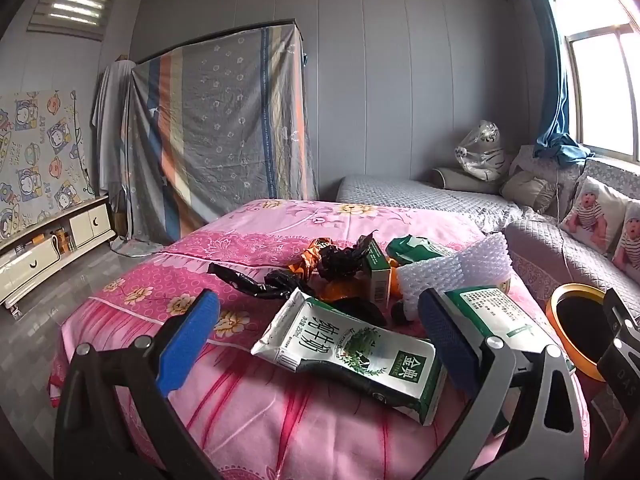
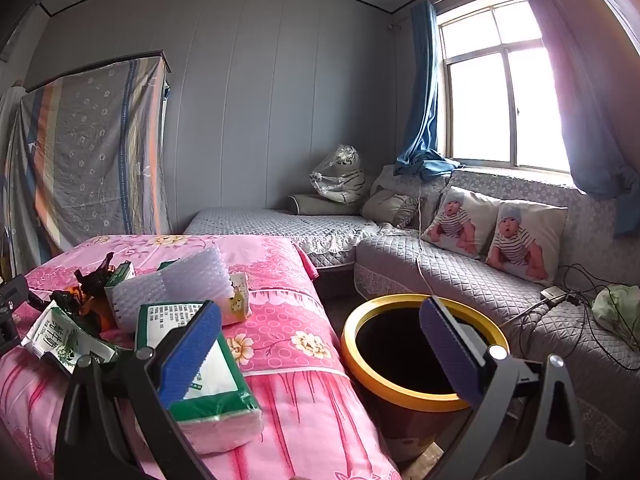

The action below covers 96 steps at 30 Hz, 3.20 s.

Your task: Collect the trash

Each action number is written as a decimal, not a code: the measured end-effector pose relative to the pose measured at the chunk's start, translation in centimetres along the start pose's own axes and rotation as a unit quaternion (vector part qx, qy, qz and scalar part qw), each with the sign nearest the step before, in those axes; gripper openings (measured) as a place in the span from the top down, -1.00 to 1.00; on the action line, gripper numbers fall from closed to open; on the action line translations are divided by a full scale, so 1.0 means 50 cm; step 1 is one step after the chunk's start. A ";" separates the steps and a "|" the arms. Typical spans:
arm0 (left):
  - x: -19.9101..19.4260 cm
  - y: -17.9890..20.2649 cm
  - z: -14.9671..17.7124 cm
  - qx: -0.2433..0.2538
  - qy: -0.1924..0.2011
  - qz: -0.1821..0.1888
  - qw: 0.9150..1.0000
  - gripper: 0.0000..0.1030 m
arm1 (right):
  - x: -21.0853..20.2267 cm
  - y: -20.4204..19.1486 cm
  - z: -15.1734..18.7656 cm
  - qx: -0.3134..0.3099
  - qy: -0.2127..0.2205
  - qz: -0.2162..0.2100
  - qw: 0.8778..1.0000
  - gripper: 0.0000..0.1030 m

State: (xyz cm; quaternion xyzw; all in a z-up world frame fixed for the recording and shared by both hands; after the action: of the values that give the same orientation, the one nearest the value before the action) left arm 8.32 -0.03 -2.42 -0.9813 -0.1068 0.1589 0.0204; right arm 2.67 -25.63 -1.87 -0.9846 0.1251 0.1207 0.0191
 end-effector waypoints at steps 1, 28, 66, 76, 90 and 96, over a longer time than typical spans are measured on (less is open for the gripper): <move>-0.005 -0.003 -0.003 0.000 0.002 -0.001 1.000 -0.85 | 0.000 0.000 0.000 -0.001 0.000 0.000 1.000 -0.87; -0.011 -0.005 -0.013 0.000 0.006 -0.002 1.000 -0.85 | 0.004 0.007 0.001 0.001 0.001 0.000 1.000 -0.87; -0.011 -0.009 -0.010 0.001 0.003 -0.005 1.000 -0.85 | 0.004 0.006 -0.005 0.002 0.000 -0.001 1.000 -0.87; -0.010 -0.010 -0.006 0.002 0.005 -0.005 1.000 -0.85 | 0.004 0.006 -0.005 0.002 -0.001 -0.002 1.000 -0.87; 0.029 -0.050 -0.001 -0.018 -0.030 -0.013 0.999 -0.85 | 0.030 -0.006 -0.009 -0.008 -0.022 -0.032 0.999 -0.87; 0.052 -0.096 0.007 0.036 -0.037 -0.018 0.998 -0.85 | 0.098 -0.096 0.015 -0.114 -0.162 -0.182 0.963 -0.87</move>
State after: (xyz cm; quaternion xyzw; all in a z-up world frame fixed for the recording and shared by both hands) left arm 9.66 5.23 -3.17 -0.9713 -0.1191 0.1984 0.0551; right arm 8.30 -22.11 -3.75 -0.9538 -0.0760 0.2862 -0.0519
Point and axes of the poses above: each gripper's, at about its wrist camera, not at the fingertips, and x roughly the way its jaws point, y to its right, z to its underside, the point moved 9 cm from there along x, roughly the way its jaws point, and after that the axes turned 12 degrees about -z, right-handed, at the moved point
